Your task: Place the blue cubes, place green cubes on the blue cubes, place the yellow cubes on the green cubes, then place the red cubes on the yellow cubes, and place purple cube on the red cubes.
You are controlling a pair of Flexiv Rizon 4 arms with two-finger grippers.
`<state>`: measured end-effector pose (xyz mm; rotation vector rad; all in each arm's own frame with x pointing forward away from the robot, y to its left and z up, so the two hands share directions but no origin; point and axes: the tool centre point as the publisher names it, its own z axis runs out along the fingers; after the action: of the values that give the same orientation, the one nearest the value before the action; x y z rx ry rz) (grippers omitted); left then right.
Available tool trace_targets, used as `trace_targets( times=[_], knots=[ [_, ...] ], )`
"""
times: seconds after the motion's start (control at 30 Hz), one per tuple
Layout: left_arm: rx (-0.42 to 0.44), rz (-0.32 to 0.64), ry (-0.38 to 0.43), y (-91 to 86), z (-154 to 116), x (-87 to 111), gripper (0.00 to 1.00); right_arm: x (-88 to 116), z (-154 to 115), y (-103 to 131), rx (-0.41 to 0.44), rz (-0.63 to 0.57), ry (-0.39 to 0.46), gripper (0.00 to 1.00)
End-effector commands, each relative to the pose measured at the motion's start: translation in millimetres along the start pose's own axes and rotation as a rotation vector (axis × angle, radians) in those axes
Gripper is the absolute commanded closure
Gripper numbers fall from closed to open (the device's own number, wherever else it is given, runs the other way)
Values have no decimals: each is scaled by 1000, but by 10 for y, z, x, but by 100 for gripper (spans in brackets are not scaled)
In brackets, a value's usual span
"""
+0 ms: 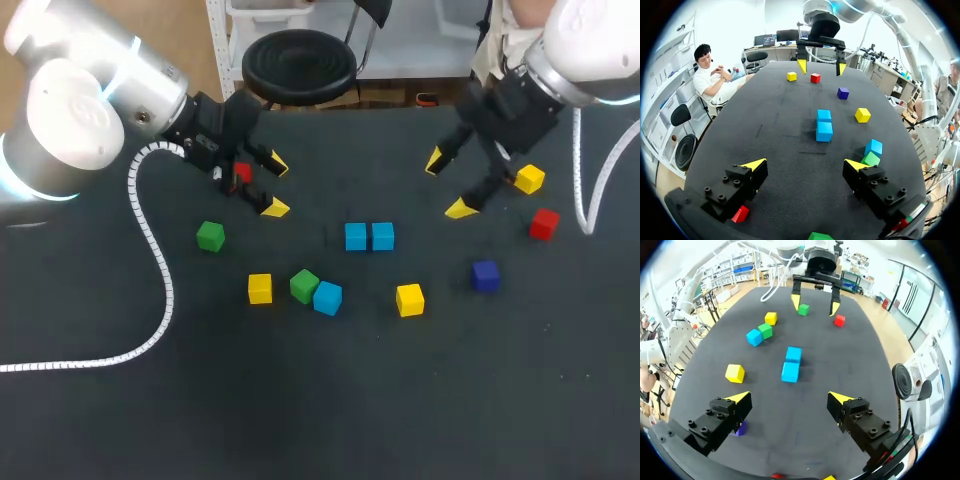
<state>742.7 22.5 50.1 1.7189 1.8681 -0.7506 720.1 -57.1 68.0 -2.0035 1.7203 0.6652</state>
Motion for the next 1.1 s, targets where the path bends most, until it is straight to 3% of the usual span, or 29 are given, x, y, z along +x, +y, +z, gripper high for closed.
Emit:
trace_targets(
  times=[0.03,0.27,0.4,0.5,1.0,1.1],
  knots=[
    [3,1,0,15,1,3,0,69,-4,-85,-9,10,-42,0],
    [3,1,0,15,1,3,0,126,19,-89,17,4,-123,0],
    [3,1,0,15,1,3,0,115,19,-94,13,8,-117,0],
    [3,1,0,15,1,3,0,74,43,-81,-38,-12,-91,0],
    [3,1,0,15,1,3,0,63,45,-71,-40,-29,-93,0],
    [9,144,79,-164,68,-182,0,63,45,-71,-40,-29,-93,0]
  ],
)
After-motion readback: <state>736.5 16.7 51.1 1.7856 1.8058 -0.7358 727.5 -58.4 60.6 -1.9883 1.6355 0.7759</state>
